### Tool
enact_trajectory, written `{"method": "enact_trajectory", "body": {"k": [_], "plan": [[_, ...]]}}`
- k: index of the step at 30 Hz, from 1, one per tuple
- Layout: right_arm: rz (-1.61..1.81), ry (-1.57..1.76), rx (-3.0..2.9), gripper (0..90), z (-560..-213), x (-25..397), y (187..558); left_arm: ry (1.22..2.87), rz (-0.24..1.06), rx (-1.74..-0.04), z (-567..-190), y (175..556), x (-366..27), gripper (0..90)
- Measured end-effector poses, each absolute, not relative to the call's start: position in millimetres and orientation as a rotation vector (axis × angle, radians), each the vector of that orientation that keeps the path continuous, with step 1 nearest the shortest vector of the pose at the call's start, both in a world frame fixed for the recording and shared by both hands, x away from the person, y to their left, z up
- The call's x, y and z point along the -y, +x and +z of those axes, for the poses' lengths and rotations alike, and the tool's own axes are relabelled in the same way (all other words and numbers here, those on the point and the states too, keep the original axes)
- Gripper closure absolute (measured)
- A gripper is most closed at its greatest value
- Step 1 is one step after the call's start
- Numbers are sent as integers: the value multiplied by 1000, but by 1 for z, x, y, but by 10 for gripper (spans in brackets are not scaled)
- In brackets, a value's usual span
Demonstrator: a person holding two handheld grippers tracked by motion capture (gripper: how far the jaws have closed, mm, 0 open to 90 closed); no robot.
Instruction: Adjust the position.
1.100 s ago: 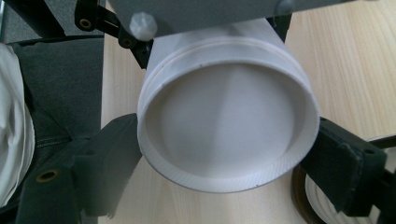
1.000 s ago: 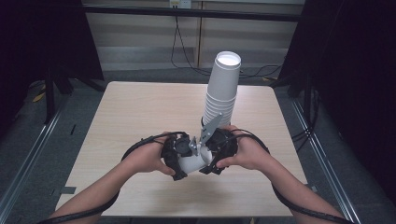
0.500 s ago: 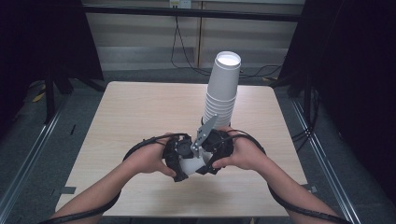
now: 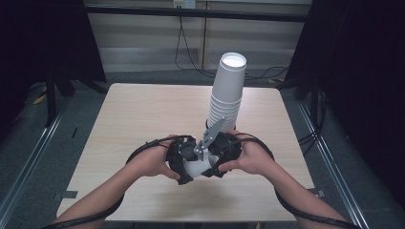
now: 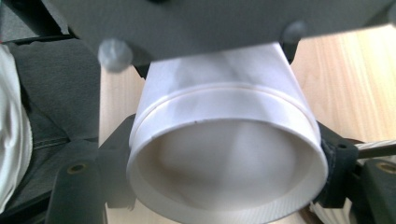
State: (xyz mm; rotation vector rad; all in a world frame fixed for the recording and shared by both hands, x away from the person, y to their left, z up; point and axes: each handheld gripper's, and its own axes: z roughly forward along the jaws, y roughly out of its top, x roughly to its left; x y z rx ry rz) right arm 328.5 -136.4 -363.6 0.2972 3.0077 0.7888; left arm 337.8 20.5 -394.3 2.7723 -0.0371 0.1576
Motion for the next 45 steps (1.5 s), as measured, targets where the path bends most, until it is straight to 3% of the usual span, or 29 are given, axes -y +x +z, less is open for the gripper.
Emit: {"method": "enact_trajectory", "body": {"k": [24, 45], "plan": [[918, 253, -2979, 258, -367, 147, 331, 2590, 73, 6, -394, 344, -39, 32], [1035, 317, -2935, 255, -371, 165, 329, 2453, 39, -50, -393, 346, -54, 27]]}}
